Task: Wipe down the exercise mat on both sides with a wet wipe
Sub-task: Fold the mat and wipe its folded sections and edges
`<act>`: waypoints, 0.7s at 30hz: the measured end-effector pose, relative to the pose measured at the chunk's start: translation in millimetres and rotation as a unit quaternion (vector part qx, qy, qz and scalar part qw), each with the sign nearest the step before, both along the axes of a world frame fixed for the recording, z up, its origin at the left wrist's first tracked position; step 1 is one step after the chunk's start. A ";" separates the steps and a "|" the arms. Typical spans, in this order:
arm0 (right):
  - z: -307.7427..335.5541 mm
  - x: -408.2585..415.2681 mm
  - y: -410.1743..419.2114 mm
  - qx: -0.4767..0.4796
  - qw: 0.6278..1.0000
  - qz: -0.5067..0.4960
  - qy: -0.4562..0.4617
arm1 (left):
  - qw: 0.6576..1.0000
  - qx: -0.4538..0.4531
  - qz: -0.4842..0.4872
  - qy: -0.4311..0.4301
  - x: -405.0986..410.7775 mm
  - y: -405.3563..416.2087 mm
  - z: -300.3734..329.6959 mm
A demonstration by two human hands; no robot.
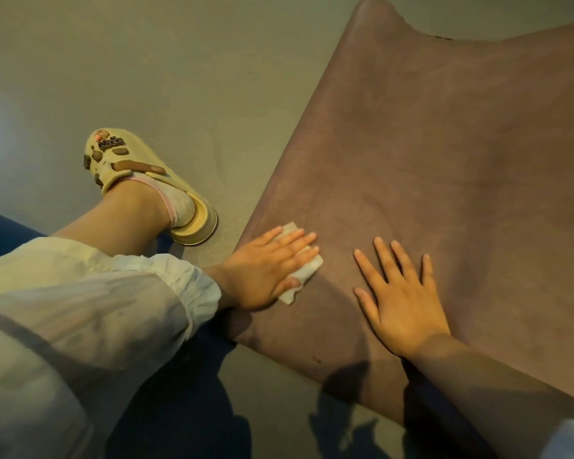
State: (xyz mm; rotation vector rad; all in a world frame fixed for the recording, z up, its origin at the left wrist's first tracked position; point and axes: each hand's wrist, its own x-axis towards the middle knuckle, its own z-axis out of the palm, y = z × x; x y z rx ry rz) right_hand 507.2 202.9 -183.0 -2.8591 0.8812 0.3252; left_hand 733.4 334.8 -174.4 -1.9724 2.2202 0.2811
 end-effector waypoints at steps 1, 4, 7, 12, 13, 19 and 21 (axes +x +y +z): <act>-0.4 0.2 -0.4 0.001 1.000 0.001 0.002 | 0.999 -0.015 0.027 -0.007 2.7 -8.4 -0.1; -1.1 0.0 -0.3 0.001 1.000 0.005 0.006 | 0.992 -0.047 0.116 -0.025 12.8 -35.6 -1.7; -2.1 -0.1 -0.7 0.003 1.000 0.005 0.004 | 0.979 -0.038 0.197 -0.046 26.9 -69.4 -2.8; -4.6 -1.1 -2.9 0.006 1.000 0.007 -0.006 | 0.960 -0.011 0.277 -0.027 28.4 -102.1 -0.5; -4.9 -1.6 -3.1 0.007 1.000 0.007 -0.007 | 0.965 -0.015 0.260 -0.032 26.8 -100.5 0.4; 0.3 -0.4 -1.5 -0.001 1.000 0.009 -0.025 | 0.999 0.037 -0.028 0.004 -20.2 -33.7 11.3; 0.9 -1.3 -1.2 -0.002 1.000 0.013 -0.027 | 0.990 0.077 -0.097 0.063 -47.3 1.4 13.1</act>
